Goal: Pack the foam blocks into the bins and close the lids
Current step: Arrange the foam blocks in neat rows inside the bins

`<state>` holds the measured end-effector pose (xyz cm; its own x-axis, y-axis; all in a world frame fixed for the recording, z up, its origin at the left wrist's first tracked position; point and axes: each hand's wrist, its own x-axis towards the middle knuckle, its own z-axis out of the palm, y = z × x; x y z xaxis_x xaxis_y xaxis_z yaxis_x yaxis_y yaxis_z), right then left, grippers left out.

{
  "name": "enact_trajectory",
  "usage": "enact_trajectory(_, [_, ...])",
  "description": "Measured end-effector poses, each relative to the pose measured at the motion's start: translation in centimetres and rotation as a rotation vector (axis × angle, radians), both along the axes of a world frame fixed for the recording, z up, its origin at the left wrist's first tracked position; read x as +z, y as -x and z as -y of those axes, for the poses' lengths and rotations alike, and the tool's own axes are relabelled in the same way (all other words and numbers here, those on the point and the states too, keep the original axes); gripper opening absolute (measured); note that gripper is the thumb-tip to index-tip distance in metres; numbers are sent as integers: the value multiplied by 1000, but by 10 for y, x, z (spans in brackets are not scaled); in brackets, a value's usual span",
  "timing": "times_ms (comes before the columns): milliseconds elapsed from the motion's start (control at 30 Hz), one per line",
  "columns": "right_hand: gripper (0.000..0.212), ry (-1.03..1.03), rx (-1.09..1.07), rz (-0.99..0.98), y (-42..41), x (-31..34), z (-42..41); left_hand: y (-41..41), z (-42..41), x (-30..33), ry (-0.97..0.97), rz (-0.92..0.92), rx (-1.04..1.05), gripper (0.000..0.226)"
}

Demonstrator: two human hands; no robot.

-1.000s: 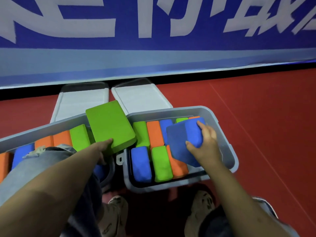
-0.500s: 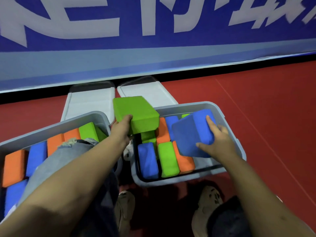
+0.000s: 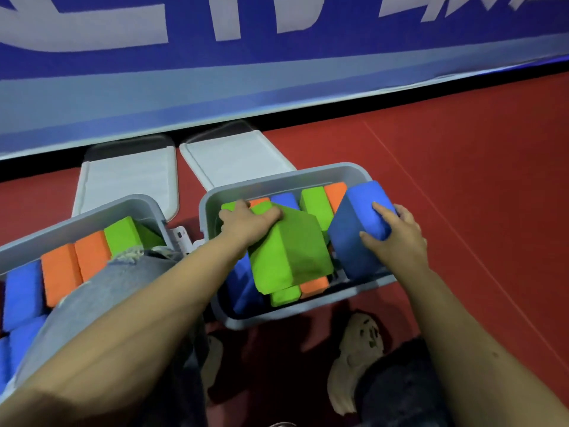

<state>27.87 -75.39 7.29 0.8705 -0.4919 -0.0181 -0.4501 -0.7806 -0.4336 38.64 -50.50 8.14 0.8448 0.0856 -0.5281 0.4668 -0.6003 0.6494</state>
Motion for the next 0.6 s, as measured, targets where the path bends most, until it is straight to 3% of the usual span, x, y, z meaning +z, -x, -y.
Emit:
enact_trajectory(233, [64, -48, 49, -55, -25, -38, -2, -19, -11, 1, 20, 91, 157, 77])
enact_trajectory(367, [69, -119, 74, -108, -31, -60, -6, -29, -14, 2, 234, 165, 365, 57])
enact_trajectory(500, [75, -198, 122, -254, -31, -80, -10, -38, -16, -14, 396, 159, 523, 66])
enact_trajectory(600, [79, -254, 192, -427, -24, -96, -14, -29, -8, -2, 511, 148, 581, 58])
